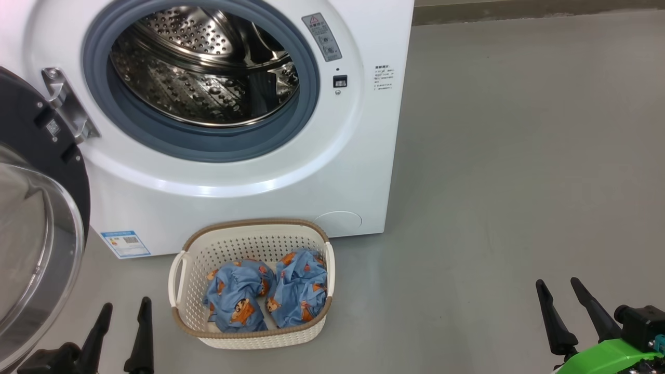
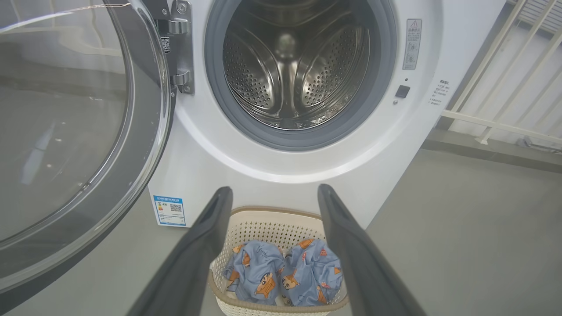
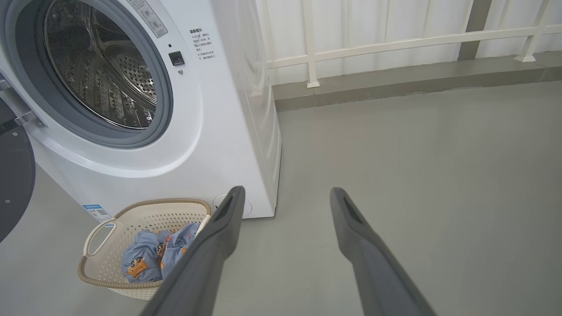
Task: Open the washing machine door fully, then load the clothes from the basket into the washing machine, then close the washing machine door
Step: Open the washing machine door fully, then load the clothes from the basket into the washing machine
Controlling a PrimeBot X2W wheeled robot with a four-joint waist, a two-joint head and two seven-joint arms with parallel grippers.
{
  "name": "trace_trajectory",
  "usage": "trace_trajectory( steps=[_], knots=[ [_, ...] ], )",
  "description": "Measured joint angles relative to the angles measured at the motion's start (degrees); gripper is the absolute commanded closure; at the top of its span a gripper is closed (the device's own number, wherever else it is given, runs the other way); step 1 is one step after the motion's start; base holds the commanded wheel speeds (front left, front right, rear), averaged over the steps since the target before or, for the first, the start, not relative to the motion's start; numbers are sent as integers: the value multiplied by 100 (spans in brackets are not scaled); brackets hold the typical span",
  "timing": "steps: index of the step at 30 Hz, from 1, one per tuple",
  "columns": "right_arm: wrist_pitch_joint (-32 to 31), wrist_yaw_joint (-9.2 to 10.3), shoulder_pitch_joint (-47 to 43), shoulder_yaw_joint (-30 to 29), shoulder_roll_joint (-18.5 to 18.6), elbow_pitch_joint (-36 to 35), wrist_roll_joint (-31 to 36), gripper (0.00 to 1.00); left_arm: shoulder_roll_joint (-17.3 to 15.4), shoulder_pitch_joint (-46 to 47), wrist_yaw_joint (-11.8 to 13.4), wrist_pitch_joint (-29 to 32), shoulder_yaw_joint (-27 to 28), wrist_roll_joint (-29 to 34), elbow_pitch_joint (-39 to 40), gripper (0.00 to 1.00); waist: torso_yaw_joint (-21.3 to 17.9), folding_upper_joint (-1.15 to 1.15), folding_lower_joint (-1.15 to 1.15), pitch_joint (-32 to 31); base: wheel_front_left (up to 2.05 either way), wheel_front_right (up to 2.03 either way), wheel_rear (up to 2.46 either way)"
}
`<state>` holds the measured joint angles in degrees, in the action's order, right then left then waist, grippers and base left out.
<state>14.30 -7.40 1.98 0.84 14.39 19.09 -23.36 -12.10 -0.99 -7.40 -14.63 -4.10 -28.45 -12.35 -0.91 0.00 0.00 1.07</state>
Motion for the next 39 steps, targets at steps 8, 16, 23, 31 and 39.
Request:
trace_trajectory(
  steps=[8,16,23,31,39],
  knots=[
    [0,0,1,-29,-9,-10,0,0,-8,2,0,0,-60,-101,-14,0,13,0,0,14,0,0,0],
    [0,0,1,-29,-38,-26,1,0,-111,2,0,0,-191,-177,-8,0,28,0,0,20,36,-66,30],
    [0,0,1,-29,-63,-30,5,0,-169,4,0,0,-282,-216,-18,0,24,0,0,68,138,-168,30],
    [0,0,4,-30,-87,-36,5,0,-183,94,0,0,-280,-261,-43,0,24,0,0,98,168,-170,2],
    [0,0,5,-19,-130,-43,5,0,-172,125,0,0,-277,-260,-76,0,58,0,0,118,74,-74,0]
  ],
)
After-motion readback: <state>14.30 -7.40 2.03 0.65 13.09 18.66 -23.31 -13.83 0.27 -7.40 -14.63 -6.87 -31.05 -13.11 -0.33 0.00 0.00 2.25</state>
